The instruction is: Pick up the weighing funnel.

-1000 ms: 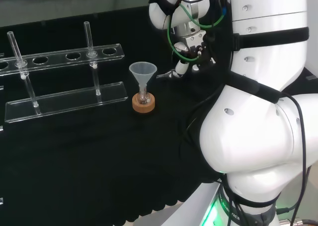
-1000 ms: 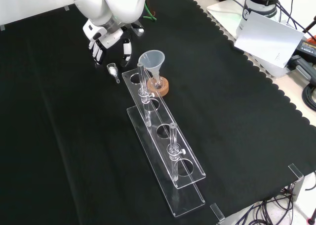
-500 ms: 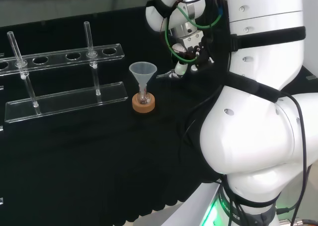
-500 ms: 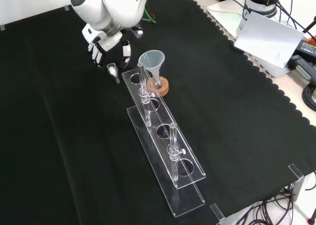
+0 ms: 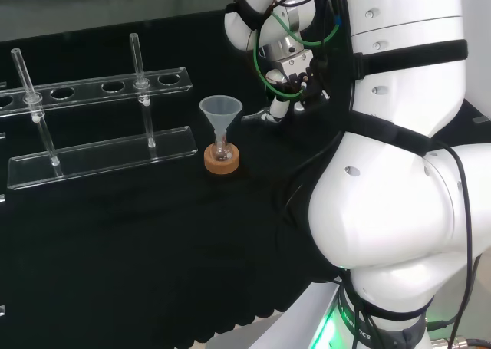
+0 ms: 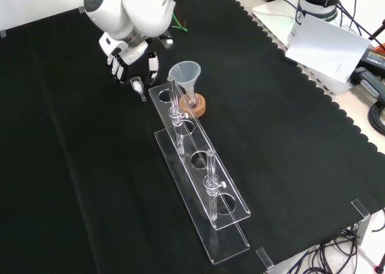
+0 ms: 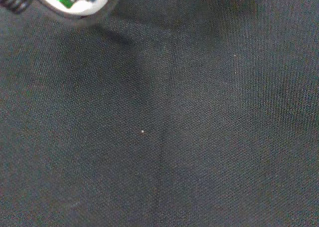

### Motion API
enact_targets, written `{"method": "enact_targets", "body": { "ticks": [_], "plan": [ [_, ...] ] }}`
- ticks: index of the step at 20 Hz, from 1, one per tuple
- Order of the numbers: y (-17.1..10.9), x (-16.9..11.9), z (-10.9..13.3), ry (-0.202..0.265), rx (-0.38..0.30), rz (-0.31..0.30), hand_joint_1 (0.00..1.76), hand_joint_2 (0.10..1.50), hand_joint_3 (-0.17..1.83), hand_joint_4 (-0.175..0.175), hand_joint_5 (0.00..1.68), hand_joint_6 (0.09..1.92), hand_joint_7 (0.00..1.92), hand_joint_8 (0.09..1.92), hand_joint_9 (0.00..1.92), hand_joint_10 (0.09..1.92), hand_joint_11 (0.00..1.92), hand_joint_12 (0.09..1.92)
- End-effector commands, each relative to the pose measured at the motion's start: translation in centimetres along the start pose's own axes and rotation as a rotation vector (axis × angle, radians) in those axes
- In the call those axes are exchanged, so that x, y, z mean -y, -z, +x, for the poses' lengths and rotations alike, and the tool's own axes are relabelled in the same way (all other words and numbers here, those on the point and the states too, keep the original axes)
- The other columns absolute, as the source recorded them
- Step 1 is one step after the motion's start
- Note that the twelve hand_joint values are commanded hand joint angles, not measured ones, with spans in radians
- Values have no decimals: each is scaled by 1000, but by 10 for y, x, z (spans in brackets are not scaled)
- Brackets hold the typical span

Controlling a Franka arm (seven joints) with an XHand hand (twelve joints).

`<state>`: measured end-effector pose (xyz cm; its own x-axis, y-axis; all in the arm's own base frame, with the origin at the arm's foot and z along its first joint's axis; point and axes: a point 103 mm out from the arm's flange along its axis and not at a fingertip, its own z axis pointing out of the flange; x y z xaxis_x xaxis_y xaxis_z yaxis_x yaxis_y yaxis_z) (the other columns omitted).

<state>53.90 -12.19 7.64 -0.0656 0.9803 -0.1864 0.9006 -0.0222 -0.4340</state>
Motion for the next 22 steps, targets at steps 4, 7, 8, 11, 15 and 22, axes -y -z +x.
{"method": "enact_targets", "body": {
  "ticks": [4,7,8,11,15,22],
  "plan": [
    [-5,-8,2,0,3,9,877,602,567,3,707,728,556,675,773,485,495,1303],
    [-6,-10,2,0,4,14,878,603,569,3,708,731,557,676,773,486,496,1303],
    [-6,-10,2,-1,7,13,878,603,569,3,709,732,557,676,773,486,496,1303],
    [-7,-11,2,-2,8,19,878,603,570,4,717,737,557,676,773,487,497,1303],
    [-7,-12,3,-2,7,19,880,606,572,8,743,746,557,677,774,488,498,1303],
    [-3,-13,4,-14,16,8,950,708,506,77,948,761,573,680,787,494,507,1302]
  ]
}}
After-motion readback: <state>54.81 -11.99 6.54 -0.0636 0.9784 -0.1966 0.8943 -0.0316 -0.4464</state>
